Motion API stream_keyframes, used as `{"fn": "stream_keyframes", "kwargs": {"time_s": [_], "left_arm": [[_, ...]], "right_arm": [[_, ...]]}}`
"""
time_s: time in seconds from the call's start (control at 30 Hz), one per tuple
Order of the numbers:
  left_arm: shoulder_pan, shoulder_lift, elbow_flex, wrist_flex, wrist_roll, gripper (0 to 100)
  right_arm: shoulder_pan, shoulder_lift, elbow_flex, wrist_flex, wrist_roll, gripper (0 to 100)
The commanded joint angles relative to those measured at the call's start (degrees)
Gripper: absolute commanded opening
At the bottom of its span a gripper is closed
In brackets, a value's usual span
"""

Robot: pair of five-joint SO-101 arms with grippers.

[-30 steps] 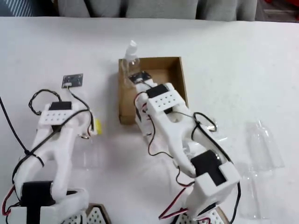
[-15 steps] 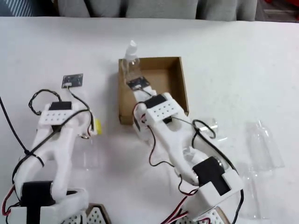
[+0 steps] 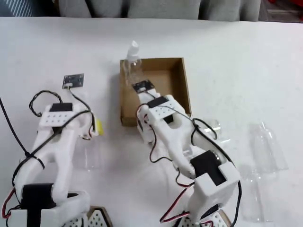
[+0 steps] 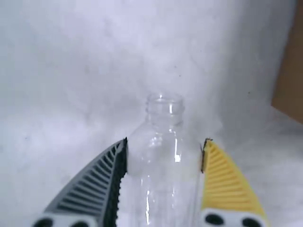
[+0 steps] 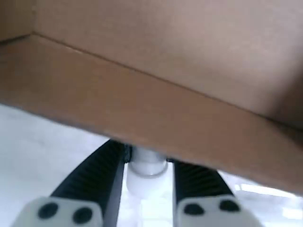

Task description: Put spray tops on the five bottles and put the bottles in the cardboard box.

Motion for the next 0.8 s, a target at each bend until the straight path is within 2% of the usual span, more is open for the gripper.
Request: {"fn": "stream_keyframes", "kwargs": {"time_s": [0.0,0.13,0.27,0.57,0.67,0.77], "left_arm": [[-0.75,-0.22,-2.46,-0.97,-0.79,8],[-0.75,-0.22,-2.46,-0.97,-0.79,8],[-0.75,-0.22,-2.46,-0.97,-0.79,8],[-0.66,-0.66,-2.99,-1.05,-0.62,8],[-0.13,-0.75,-4.92,-0.35,-0.26,7],[-0.13,-0.75,-10.02,4.22,-0.26,7]], "right_arm": [[0.48,-1.89,-1.76,2.95,-0.18,1.6],[3.47,-9.01,-1.85,7.78,-0.09,1.7],[6.81,-17.54,-1.49,11.91,3.87,1.7],[15.78,-26.59,-1.85,13.49,4.31,1.7],[15.96,-31.25,-1.93,13.49,4.13,1.7],[15.43,-39.16,-1.93,13.49,4.13,1.7]]}}
